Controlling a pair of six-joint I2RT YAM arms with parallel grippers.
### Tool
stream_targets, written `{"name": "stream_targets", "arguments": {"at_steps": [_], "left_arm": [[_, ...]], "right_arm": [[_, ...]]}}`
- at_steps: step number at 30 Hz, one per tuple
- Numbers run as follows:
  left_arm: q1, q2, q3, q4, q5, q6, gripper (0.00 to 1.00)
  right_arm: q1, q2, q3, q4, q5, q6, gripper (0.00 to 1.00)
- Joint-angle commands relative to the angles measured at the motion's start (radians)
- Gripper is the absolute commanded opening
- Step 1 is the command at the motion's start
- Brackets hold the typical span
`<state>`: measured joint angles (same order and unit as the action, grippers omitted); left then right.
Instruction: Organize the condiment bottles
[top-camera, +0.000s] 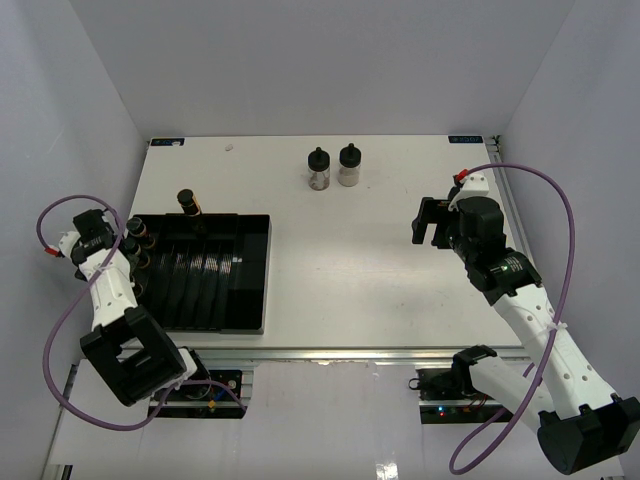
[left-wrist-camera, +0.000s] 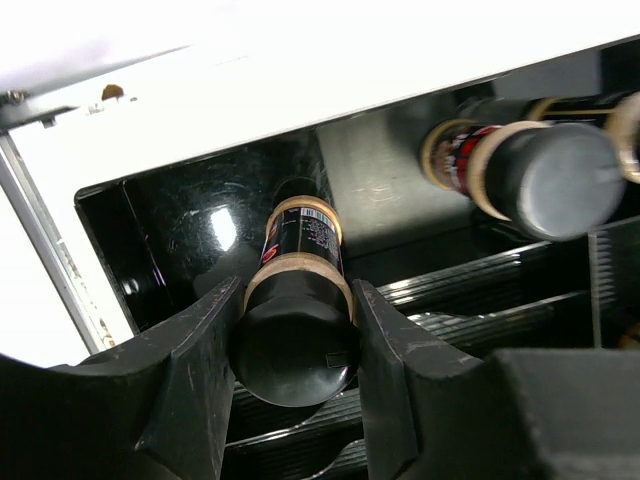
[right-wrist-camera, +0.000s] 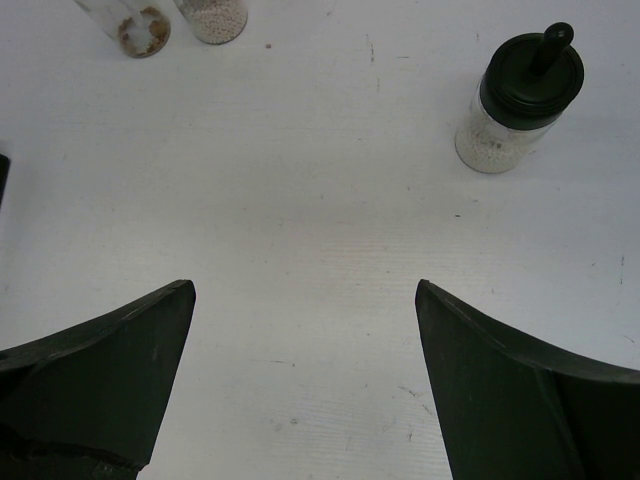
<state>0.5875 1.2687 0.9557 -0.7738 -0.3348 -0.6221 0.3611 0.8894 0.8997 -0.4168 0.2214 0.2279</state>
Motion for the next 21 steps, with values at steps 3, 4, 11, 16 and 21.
{"name": "stream_targets", "arguments": {"at_steps": [3,4,11,16,21], "left_arm": [[0.009,-0.006,-0.011,0.054,0.008,-0.018,0.37],[0.009,-0.003,-0.017,0.056,-0.001,-0.016,0.45],[0.011,0.007,-0.022,0.049,-0.038,-0.016,0.72],[0.01,-0.008,0.021,-0.001,-0.045,-0.019,0.81],[0.009,-0.078,0.128,-0.055,-0.011,0.005,0.98]], "right_arm": [[-0.002,-0.015,0.01,0.029,0.013,-0.01,0.98],[-0.002,-0.015,0.01,0.029,0.011,-0.01,0.98],[-0.001,-0.017,0.012,0.026,0.013,-0.01,0.98],[-0.001,-0.025,0.013,0.021,0.011,-0.01,0.98],[0.001,-0.017,0.03,0.011,-0.01,-0.006,0.98]]}}
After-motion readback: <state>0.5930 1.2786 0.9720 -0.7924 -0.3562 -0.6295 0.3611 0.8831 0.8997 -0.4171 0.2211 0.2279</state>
